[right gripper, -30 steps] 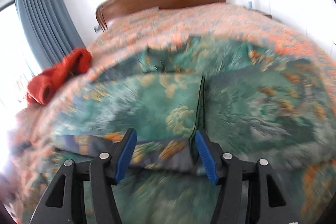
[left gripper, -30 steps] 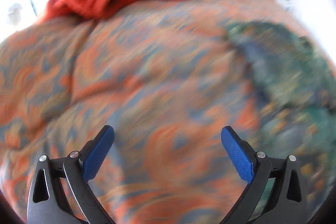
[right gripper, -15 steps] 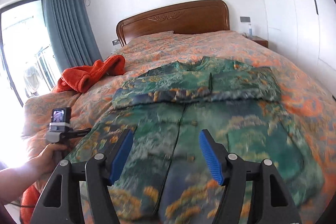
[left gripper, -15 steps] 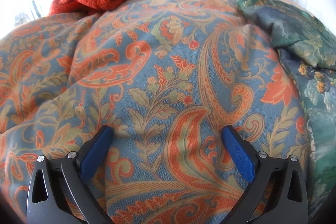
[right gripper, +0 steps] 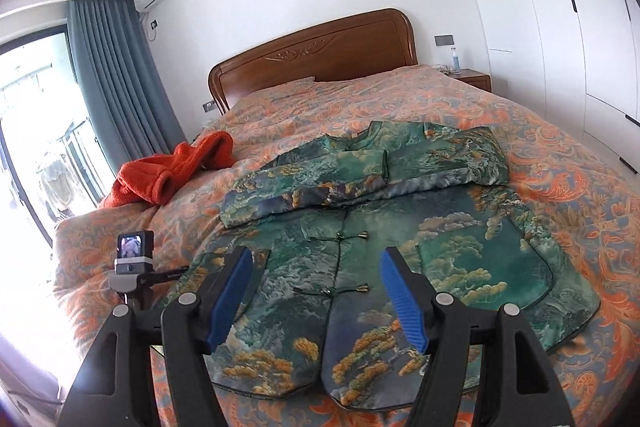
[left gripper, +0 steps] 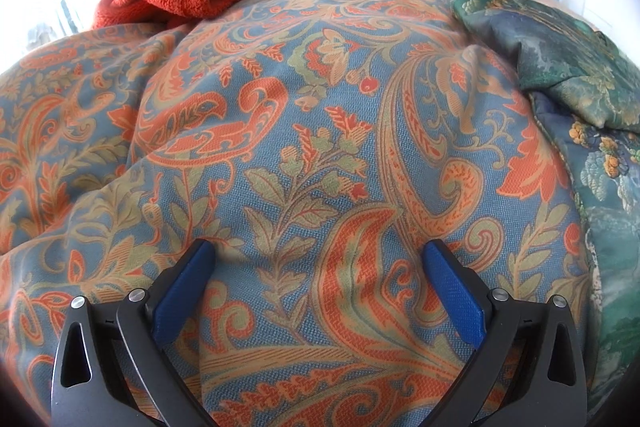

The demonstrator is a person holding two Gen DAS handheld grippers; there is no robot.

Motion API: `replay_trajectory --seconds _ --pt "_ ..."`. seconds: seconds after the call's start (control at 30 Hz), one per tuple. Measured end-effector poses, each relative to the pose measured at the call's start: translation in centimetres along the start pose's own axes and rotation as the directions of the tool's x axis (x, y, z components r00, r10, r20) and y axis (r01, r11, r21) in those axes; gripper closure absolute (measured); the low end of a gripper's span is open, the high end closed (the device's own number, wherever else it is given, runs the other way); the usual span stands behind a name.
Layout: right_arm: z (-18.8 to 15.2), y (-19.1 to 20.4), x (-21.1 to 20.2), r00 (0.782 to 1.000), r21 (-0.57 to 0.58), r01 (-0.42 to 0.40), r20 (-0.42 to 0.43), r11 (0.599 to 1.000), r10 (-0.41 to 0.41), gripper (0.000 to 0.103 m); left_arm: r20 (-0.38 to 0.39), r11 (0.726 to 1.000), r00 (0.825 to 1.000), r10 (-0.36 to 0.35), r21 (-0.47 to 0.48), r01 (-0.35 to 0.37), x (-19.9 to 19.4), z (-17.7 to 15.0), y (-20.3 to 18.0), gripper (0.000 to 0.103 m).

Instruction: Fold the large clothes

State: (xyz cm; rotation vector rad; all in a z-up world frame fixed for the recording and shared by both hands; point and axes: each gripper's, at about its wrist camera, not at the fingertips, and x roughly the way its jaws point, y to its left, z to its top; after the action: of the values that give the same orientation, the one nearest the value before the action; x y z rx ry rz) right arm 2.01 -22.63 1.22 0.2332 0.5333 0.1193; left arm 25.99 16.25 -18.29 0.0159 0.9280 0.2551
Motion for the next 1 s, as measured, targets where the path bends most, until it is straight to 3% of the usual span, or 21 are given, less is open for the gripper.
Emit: replay_trajectory --seconds 0.13,0.33,0.7,0.87,1.0 --pt "-0.7 0.9 -0.1 1.0 -0.001 -0.019 0.002 1.0 0.019 0.035 0.0 1.0 1.0 0.0 0.0 0.0 0.0 0.0 0.0 0.0" --pt "-1.9 1.1 0.6 0.998 -0.019 -0.023 -0.058 1.0 0.022 0.035 0.0 1.0 1.0 0.0 0.0 0.0 0.0 0.0 0.0 0.0" --pt "-1.8 0.9 0.4 0.999 0.001 -0.019 -0.048 1.0 0.019 0.035 0.0 1.0 1.0 0.0 0.0 0.0 0.0 0.0 0.0 0.0" --pt "-2.4 1.2 1.1 0.997 -0.038 -0.007 -0.074 0.999 0.004 0.035 0.0 1.0 1.0 0.0 0.0 0.0 0.0 0.0 0.0 0.0" --pt "-2.6 1.5 1.7 0.996 -0.004 -0.026 -0.089 1.0 0.025 0.035 0.0 1.0 1.0 0.0 0.0 0.0 0.0 0.0 0.0 0.0"
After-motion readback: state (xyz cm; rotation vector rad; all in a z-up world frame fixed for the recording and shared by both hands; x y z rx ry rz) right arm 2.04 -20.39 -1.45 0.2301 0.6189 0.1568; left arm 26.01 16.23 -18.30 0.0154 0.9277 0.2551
